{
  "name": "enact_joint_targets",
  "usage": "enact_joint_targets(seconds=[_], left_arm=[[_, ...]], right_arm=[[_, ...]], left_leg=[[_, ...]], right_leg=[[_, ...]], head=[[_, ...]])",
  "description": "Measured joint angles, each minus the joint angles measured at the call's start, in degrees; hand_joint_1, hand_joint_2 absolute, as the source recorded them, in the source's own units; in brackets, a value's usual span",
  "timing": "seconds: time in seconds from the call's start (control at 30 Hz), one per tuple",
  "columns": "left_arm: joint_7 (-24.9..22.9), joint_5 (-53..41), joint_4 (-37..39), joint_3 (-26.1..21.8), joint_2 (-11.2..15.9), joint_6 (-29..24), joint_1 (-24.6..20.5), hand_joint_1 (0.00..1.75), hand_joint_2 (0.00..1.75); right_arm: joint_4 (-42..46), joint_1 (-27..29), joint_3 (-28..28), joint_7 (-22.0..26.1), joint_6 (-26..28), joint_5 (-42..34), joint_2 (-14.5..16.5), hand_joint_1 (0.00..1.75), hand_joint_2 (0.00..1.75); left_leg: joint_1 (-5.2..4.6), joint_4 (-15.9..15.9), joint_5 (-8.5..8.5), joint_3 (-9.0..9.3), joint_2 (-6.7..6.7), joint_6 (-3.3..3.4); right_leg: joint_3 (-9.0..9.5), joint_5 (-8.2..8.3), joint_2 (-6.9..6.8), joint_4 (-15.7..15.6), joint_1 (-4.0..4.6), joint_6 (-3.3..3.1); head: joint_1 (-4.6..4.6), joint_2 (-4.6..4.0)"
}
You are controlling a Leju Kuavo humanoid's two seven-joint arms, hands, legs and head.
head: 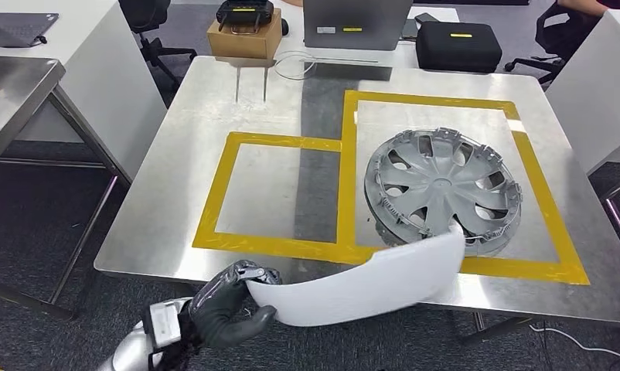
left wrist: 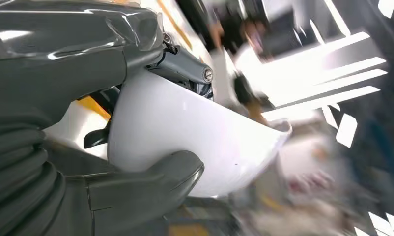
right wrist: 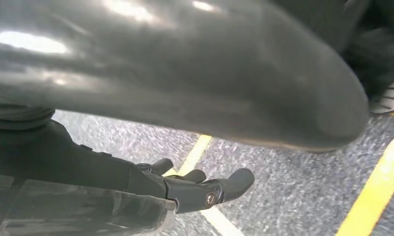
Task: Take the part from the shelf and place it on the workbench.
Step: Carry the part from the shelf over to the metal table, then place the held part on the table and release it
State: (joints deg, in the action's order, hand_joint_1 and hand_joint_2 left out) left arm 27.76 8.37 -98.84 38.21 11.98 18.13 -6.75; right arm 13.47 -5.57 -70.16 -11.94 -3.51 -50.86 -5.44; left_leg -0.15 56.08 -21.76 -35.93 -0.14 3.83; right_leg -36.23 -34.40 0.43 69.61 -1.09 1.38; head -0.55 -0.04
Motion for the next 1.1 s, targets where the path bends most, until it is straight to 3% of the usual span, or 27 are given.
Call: enact_joint_targets(seconds=[0.03, 0.07, 0.13, 0.17, 0.2, 0.27, 0.33, 0.4, 0.5, 0.57, 0.6, 0.7, 0.77, 0.83, 0.9, 0.97, 1.03, 1.07, 1.1], left_arm=[[-0.2, -2.4, 0.4, 0.1, -0.3, -2.0, -0.1, 1.75, 1.75], [-0.4, -4.4, 0.7, 0.1, -0.5, -3.9, -0.1, 1.75, 1.75], [-1.8, -12.0, 1.2, 0.3, -1.0, -9.9, -0.4, 1.75, 1.75], [-3.3, -17.6, 1.7, 0.4, -1.3, -14.3, -0.7, 1.75, 1.75], [-5.0, -23.1, 2.5, 0.6, -1.6, -18.6, -1.2, 1.75, 1.75], [-8.7, -30.9, 5.2, 1.2, -2.5, -25.3, -3.1, 1.75, 1.75], [-12.2, -35.7, 9.2, 1.9, -3.9, -29.7, -5.4, 1.75, 1.75], [-15.0, -38.7, 13.8, 2.4, -5.4, -32.8, -7.7, 1.75, 1.75], [-17.6, -40.9, 20.0, 2.8, -7.5, -35.3, -10.9, 1.75, 1.75], [-19.6, -42.9, 24.1, 3.0, -8.8, -36.5, -12.8, 1.75, 1.75], [-20.5, -44.0, 26.3, 3.2, -9.5, -37.1, -13.9, 1.75, 1.75], [-22.2, -46.5, 34.2, 3.7, -11.6, -38.1, -18.9, 1.75, 1.75], [-23.0, -47.0, 39.9, 4.0, -12.9, -38.2, -22.3, 1.75, 1.75], [-23.3, -47.1, 44.6, 4.3, -13.9, -38.4, -24.6, 1.75, 1.75], [-23.5, -47.0, 48.0, 4.4, -15.0, -38.5, -26.3, 1.75, 1.75], [-24.6, -47.0, 51.3, 4.7, -16.1, -38.1, -27.8, 1.75, 1.75], [-26.7, -47.4, 55.1, 5.2, -17.2, -37.6, -29.2, 1.75, 1.75], [-27.8, -47.7, 56.9, 5.4, -17.6, -37.5, -29.8, 1.75, 1.75], [-28.8, -48.0, 58.7, 5.6, -18.0, -37.4, -30.3, 1.75, 1.75]], right_arm=[[0.0, 0.1, 0.0, 0.0, 0.1, 0.0, -0.1, 0.0, 0.0], [0.0, 0.2, 0.0, 0.0, 0.2, -0.1, -0.1, 0.0, 0.0], [-0.1, 0.4, 0.0, 0.0, 0.6, -0.1, -0.2, 0.0, 0.0], [-0.1, 0.4, 0.1, 0.0, 0.7, -0.1, -0.2, 0.0, 0.0], [-0.1, 0.4, 0.1, 0.0, 0.8, -0.1, -0.1, 0.0, 0.0], [-0.1, 0.5, 0.1, 0.0, 0.8, 0.0, 0.1, 0.0, 0.0], [-0.1, 0.5, 0.1, 0.0, 0.8, 0.2, 0.2, 0.0, 0.0], [-0.1, 0.5, 0.1, 0.0, 0.8, 0.4, 0.4, 0.0, 0.0], [-0.1, 0.7, 0.1, -0.1, 0.6, 0.4, 0.7, 0.0, 0.0], [-0.1, 0.9, 0.1, -0.4, 0.5, 0.4, 0.8, 0.0, 0.0], [-0.1, 0.9, 0.1, -0.5, 0.4, 0.3, 0.9, 0.0, 0.0], [-0.1, 0.8, 0.2, -1.0, -0.2, 0.0, 1.3, 0.0, 0.0], [-0.1, 0.8, 0.3, -1.2, -0.4, -0.1, 1.7, 0.0, 0.0], [-0.1, 1.0, 0.4, -1.3, -0.5, -0.1, 2.0, 0.0, 0.0], [-0.1, 1.2, 0.4, -1.4, -0.4, -0.2, 2.1, 0.0, 0.0], [-0.1, 1.2, 0.4, -1.4, -0.3, -0.4, 2.0, 0.0, 0.0], [-0.1, 1.3, 0.5, -1.5, -0.1, -0.7, 1.8, 0.0, 0.0], [-0.1, 1.5, 0.6, -1.6, 0.0, -0.9, 1.7, 0.0, 0.0], [-0.1, 1.6, 0.6, -1.7, 0.1, -1.0, 1.6, 0.0, 0.0]], left_leg=[[-0.02, 0.0, -0.07, 0.0, -0.07, 0.03], [-0.02, 0.1, -0.12, -0.01, -0.16, 0.02], [0.07, 0.4, -0.31, -0.02, -0.33, -0.25], [0.07, 0.8, -0.5, -0.09, -0.38, -0.53], [-0.01, 1.2, -0.79, -0.21, -0.44, -0.9], [-0.16, 1.9, -1.14, -0.43, -0.56, -1.55], [0.03, 2.1, -1.16, -0.58, -0.6, -1.95], [0.33, 3.9, -2.47, -1.44, -0.41, -2.49], [0.67, 13.9, -7.6, -5.81, -0.05, -3.45], [0.78, 18.2, -8.59, -7.79, 0.04, -3.55], [0.78, 17.2, -7.55, -7.34, 0.07, -3.35], [0.38, 6.4, -2.7, -2.06, -0.05, -1.75], [-0.21, 2.8, -2.05, -0.23, -0.09, -0.81], [-0.55, 2.1, -2.02, 0.07, -0.04, -0.46], [-0.29, 0.8, -1.51, 0.85, 0.04, -0.09], [-0.01, -0.2, -1.11, 1.49, 0.08, 0.26], [-0.06, -0.2, -1.12, 1.52, 0.04, 0.4], [-0.08, -0.2, -1.15, 1.53, 0.01, 0.37], [-0.07, -0.1, -1.2, 1.54, -0.03, 0.31]], right_leg=[[-1.79, -0.5, 0.0, 2.6, -0.05, 0.21], [-2.62, -0.13, -0.02, 3.3, -0.14, 0.65], [-0.83, 3.01, -0.08, -2.1, -0.47, 1.97], [0.8, 4.74, -0.21, -6.0, -0.61, 2.39], [2.21, 6.11, -0.27, -9.2, -0.69, 2.38], [3.22, 7.1, -0.39, -11.5, -0.52, 1.46], [3.42, 7.42, -0.38, -11.5, -0.45, 0.44], [3.61, 7.72, -0.37, -11.6, -0.66, -0.17], [3.59, 7.85, -0.35, -11.6, -0.64, -0.49], [3.58, 7.82, -0.33, -11.6, -0.49, -0.51], [3.61, 7.8, -0.3, -11.6, -0.41, -0.51], [3.61, 7.81, -0.18, -11.7, -0.13, -0.45], [3.31, 7.93, -0.19, -11.8, -0.24, -0.22], [3.25, 8.05, -0.19, -12.0, -0.28, 0.28], [2.82, 7.41, -0.27, -11.2, -0.15, 0.58], [0.26, 5.26, -0.34, -6.2, -0.15, 0.29], [-3.74, 2.91, -0.33, 1.2, -0.22, 0.22], [-4.96, 2.65, -0.34, 3.1, -0.32, 0.52], [-5.23, 3.16, -0.36, 3.1, -0.45, 1.02]], head=[[0.0, 0.0], [0.01, 0.0], [0.01, 0.0], [0.02, 0.0], [-0.02, 0.0], [-0.11, 0.0], [-0.15, 0.0], [-0.19, 0.0], [-0.28, 0.0], [-0.28, 0.0], [-0.28, 0.0], [-0.15, 0.0], [-0.06, 0.0], [-0.14, 0.0], [-0.12, 0.0], [0.03, 0.0], [0.13, 0.0], [0.14, 0.0], [0.13, 0.0]])
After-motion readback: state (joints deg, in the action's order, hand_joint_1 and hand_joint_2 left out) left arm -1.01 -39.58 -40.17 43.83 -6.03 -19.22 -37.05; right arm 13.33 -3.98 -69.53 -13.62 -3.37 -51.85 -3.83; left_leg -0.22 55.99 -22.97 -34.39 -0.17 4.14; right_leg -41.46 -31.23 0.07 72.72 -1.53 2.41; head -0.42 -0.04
